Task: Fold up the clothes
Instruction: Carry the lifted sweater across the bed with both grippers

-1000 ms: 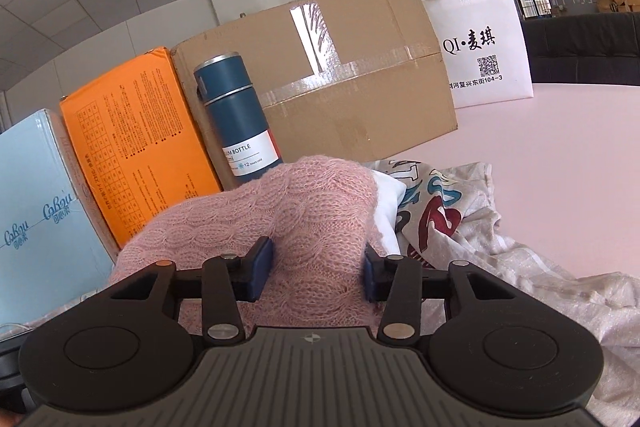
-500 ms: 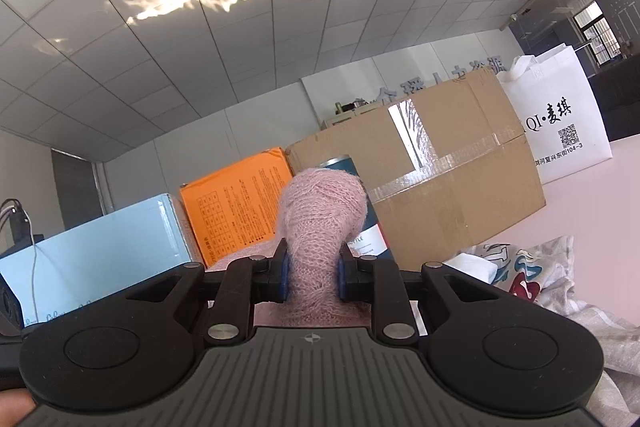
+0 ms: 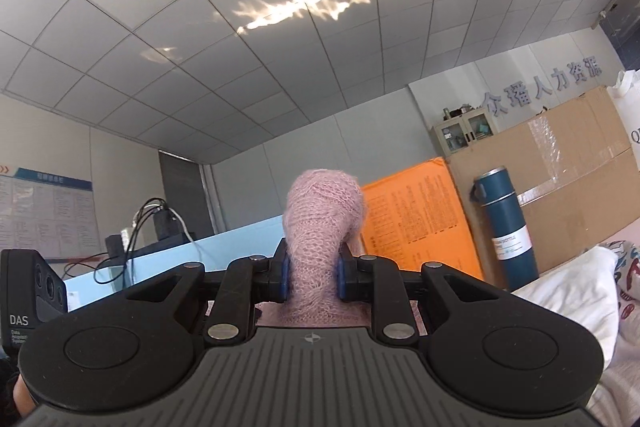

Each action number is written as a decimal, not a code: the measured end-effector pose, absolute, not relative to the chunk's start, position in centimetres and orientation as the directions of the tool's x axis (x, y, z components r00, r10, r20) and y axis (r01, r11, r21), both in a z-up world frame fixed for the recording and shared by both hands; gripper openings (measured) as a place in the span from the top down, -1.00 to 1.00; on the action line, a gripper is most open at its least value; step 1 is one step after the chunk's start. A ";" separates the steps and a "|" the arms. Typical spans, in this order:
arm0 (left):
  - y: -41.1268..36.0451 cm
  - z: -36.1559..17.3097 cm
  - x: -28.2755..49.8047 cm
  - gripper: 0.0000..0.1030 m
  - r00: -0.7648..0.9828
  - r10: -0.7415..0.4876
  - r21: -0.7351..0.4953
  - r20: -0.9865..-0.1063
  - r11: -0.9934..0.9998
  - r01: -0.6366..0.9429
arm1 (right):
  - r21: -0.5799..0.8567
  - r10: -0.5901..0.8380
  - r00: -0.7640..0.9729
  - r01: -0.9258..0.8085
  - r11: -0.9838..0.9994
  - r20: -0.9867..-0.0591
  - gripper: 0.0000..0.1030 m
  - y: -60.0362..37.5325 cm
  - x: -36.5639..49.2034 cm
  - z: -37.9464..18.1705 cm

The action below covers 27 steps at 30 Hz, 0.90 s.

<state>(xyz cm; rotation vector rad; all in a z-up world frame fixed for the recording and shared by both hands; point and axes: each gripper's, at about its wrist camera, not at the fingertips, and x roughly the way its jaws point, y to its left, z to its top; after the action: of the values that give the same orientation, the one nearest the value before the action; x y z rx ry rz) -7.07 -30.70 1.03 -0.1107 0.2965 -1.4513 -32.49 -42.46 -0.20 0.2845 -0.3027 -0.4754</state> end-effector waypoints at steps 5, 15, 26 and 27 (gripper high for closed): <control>-22.9 0.8 -4.3 0.52 0.250 -0.960 -0.271 -0.129 0.276 0.922 | 0.501 -0.291 0.947 0.186 0.845 0.139 0.63 -39.4 -28.7 0.1; -14.4 -3.5 -1.5 0.39 0.474 -0.817 -0.213 -0.328 0.553 0.806 | 0.635 -0.041 0.981 0.154 0.757 -0.189 0.59 -35.5 -20.6 -4.2; -14.1 -2.9 -4.6 -0.84 0.592 -0.784 -0.119 -0.186 0.616 0.779 | 0.717 -0.168 0.970 0.244 0.653 -0.177 -0.49 -38.9 -22.5 -6.1; -14.4 -2.7 -5.3 -0.88 0.536 -0.825 -0.140 -0.181 0.561 0.816 | 0.728 -0.171 0.968 0.250 0.638 -0.182 -0.49 -39.2 -22.5 -6.3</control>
<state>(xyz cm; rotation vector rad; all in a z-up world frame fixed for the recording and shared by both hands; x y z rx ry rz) -5.32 -14.41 -2.65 -0.0395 0.2371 -0.9774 -22.51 -39.19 -6.25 0.8455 0.0989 -0.2409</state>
